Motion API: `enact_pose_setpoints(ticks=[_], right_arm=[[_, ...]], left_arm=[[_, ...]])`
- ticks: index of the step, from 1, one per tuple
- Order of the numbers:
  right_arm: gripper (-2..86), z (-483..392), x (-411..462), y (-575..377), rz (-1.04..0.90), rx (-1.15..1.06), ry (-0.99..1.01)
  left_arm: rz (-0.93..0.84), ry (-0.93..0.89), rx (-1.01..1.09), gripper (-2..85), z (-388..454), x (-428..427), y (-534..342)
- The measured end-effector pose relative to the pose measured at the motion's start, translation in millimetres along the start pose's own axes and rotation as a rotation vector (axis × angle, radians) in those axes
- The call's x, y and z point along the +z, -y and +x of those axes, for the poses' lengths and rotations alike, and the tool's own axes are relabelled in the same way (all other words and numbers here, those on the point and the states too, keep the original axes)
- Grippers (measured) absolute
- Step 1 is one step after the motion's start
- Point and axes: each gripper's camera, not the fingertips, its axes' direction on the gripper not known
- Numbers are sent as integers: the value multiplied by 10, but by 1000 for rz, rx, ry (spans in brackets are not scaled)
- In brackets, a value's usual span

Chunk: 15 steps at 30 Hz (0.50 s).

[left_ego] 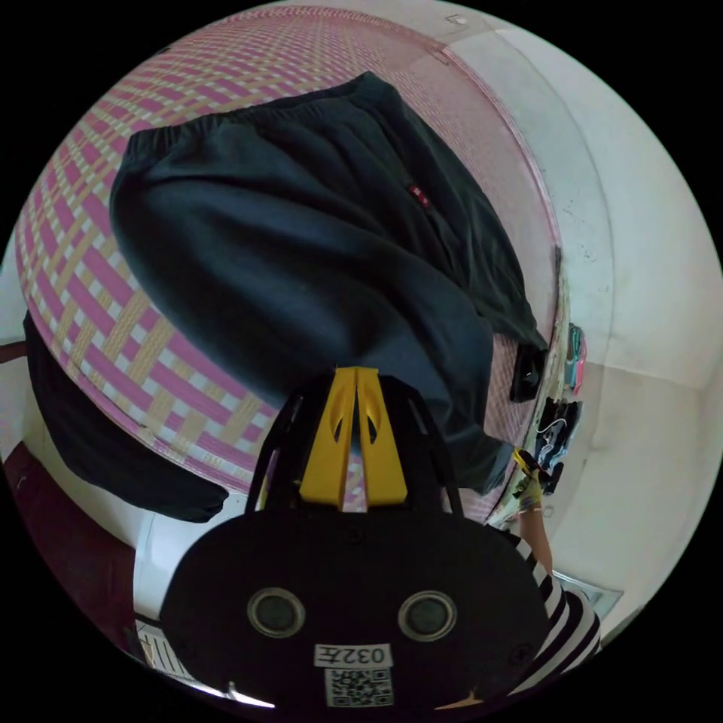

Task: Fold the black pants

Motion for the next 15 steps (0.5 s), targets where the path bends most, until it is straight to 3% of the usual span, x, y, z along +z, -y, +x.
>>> enact_pose_setpoints(ticks=[4,11,15], right_arm=[[6,-132,-271,95,-31,-97,76],[-1,19,-2227,-536,534,-230,408],[2,727,-2527,-1132,622,-86,439]], left_arm=[[7,14,-13,-9,7,-6,55],[-16,-16,-20,-9,9,-34,139],[-44,-69,-7,-9,-46,-21,115]])
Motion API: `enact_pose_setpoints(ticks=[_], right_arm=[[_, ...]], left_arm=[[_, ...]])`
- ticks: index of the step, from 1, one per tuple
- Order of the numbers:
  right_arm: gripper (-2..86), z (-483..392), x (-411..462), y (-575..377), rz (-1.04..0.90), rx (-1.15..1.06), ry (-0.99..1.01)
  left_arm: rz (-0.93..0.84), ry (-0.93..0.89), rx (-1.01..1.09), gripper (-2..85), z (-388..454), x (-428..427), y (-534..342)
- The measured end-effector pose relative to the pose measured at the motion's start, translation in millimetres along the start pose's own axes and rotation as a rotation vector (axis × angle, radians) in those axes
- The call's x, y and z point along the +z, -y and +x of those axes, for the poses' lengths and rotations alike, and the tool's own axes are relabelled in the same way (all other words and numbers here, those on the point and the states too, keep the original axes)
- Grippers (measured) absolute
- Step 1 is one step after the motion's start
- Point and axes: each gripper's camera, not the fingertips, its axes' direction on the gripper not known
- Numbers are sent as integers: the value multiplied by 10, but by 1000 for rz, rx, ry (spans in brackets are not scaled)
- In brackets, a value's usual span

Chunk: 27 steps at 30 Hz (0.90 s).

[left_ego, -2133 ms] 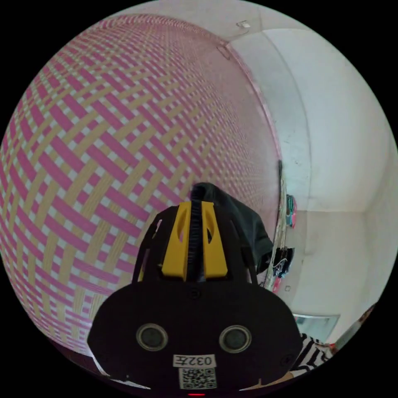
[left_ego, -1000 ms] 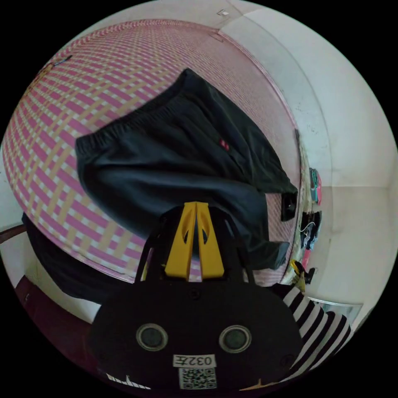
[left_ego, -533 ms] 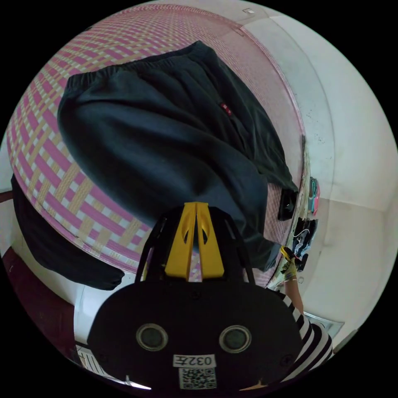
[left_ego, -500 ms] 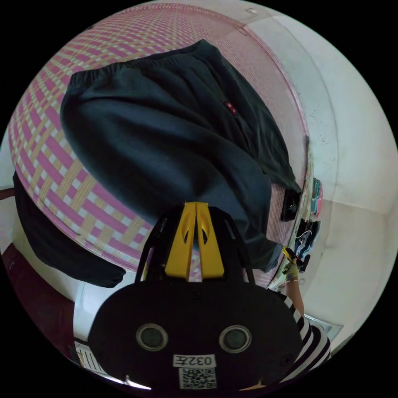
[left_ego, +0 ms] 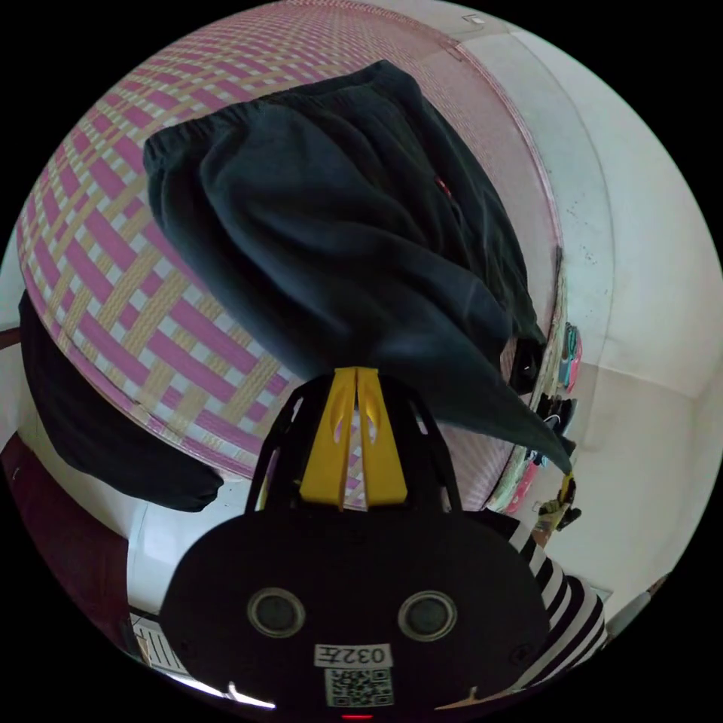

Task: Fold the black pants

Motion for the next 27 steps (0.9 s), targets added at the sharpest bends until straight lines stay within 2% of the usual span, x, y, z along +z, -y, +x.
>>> enact_pose_setpoints(ticks=[4,7,9,12,19,24,27], right_arm=[[12,670,-239,-443,-65,187,-110],[38,1266,-159,-873,-176,422,-104],[63,1368,-220,-1049,-202,495,-246],[73,1244,-267,-1085,-196,485,-281],[68,1051,-224,-1034,-191,464,-247],[66,723,129,-543,-349,243,-291],[66,728,362,-326,-435,198,-334]], left_arm=[[-16,-79,-13,-9,-103,3,-4],[-32,-109,-20,-9,-138,-9,17],[-59,-117,20,-9,-70,-66,55],[9,-123,91,-9,79,-287,89],[9,-85,30,-9,88,-365,271],[-43,-81,52,-9,257,-182,302],[-58,-77,55,-9,369,-129,322]])
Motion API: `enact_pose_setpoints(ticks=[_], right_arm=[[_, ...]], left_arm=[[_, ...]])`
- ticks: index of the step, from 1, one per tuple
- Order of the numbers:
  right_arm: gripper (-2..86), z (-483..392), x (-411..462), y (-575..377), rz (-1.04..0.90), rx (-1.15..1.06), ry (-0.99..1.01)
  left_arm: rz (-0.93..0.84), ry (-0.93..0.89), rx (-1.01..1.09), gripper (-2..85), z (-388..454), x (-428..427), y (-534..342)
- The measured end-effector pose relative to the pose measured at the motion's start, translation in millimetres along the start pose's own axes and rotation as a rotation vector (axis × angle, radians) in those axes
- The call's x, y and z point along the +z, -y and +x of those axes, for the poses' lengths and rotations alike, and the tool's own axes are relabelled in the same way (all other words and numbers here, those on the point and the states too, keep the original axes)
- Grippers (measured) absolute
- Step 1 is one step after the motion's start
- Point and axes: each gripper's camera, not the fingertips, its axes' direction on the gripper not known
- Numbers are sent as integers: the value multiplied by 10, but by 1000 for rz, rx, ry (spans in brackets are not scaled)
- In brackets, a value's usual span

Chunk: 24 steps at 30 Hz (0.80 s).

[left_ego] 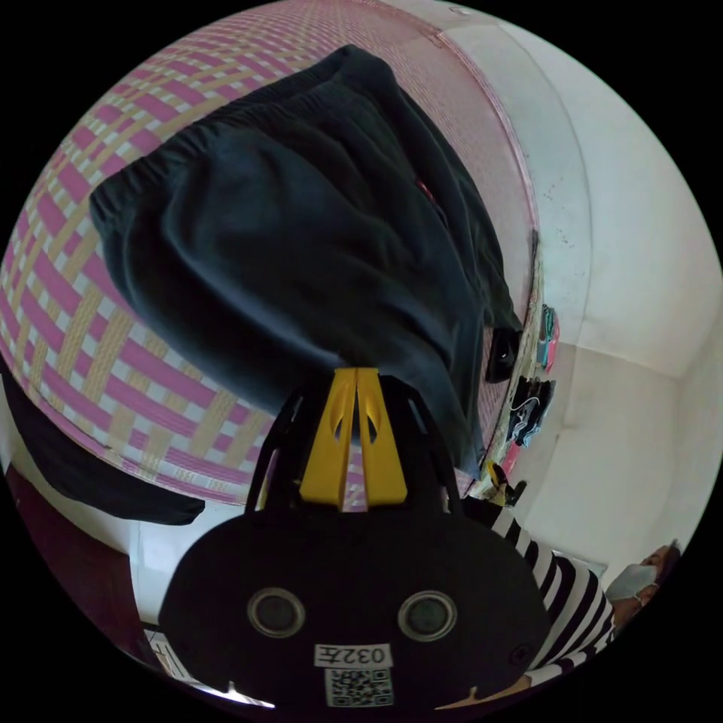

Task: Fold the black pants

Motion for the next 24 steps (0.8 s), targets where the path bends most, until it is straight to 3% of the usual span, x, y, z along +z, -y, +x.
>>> enact_pose_setpoints(ticks=[7,13,17,20,23,24], right_arm=[[59,-35,83,261,-76,-26,-19],[-2,-161,-68,273,-104,-126,28],[-9,-183,-609,248,18,-164,184],[-10,95,-928,308,186,-61,305],[-10,266,-703,560,77,65,300],[-10,191,-774,606,125,39,316]], left_arm=[[-15,17,13,-9,166,-54,-4],[-26,21,-36,-9,119,-69,-30],[-26,14,-43,-9,86,-130,-20],[-41,-1,-38,-9,59,-179,19],[-65,-21,-23,-10,26,-213,68],[-70,-20,-28,-10,16,-244,81]])
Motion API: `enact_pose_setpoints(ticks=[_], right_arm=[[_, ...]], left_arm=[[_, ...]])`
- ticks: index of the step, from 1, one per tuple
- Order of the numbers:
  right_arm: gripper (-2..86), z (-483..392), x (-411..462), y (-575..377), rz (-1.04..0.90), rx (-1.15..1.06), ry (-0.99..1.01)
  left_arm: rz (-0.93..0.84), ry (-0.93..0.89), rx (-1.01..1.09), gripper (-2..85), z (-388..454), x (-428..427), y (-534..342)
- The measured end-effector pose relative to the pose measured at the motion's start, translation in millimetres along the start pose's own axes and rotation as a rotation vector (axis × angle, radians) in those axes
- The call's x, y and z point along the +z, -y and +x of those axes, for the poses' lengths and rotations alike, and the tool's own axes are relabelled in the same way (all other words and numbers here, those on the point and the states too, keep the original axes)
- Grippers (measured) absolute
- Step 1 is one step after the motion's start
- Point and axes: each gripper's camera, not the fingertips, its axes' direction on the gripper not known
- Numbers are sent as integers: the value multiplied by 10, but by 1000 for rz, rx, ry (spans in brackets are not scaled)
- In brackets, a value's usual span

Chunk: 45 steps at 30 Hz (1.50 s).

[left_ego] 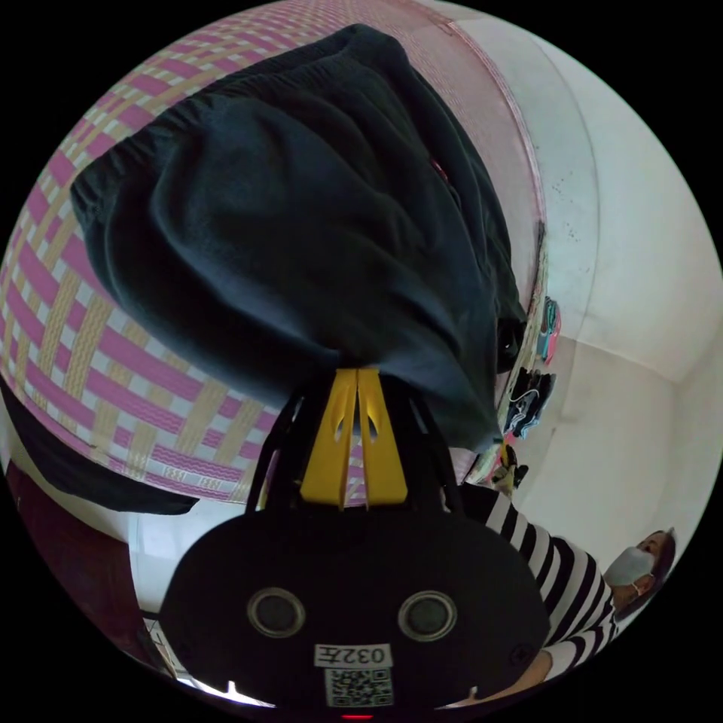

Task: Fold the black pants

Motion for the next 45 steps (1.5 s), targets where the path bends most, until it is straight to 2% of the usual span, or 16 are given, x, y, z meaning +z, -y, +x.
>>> enact_pose_setpoints(ticks=[2,3,7,11,14,16,18,20,23,26,31,33,37,41,43,45], right_arm=[[-10,-145,-97,43,115,-44,44],[-10,-98,-29,113,130,3,3],[-10,149,330,375,15,155,-78],[-9,-66,22,417,227,103,27],[-5,210,314,573,79,204,-78],[3,258,381,630,56,210,-100],[73,155,459,722,12,144,-87],[100,85,412,755,-11,128,-135],[93,2,35,526,178,158,-150],[86,62,-156,129,262,243,-136],[84,243,-89,-459,201,356,-101],[87,394,-14,-611,157,406,-14],[90,591,108,-621,128,454,119],[81,706,248,-414,114,461,195],[67,714,333,-293,84,442,221],[5,676,377,-151,57,401,248]], left_arm=[[-8,19,3,-10,15,-42,11],[-16,26,15,-10,27,-52,25],[-62,23,17,-10,-32,-127,98],[-109,156,84,-10,44,-271,170],[-126,104,72,-10,-152,-378,237],[-142,88,59,-10,-252,-448,282],[-178,120,145,-10,-142,-498,333],[-173,4,285,-9,92,-538,368],[-114,-82,464,-9,616,-540,468],[-195,-55,529,-9,1105,-85,702],[-418,74,680,-9,1861,1028,880],[-486,146,756,-9,2158,1406,864],[-560,117,782,-9,2349,1681,898],[-618,163,756,-9,2318,1782,1020],[-628,142,735,-9,2280,1760,1089],[-628,117,710,-9,2233,1728,1163]])
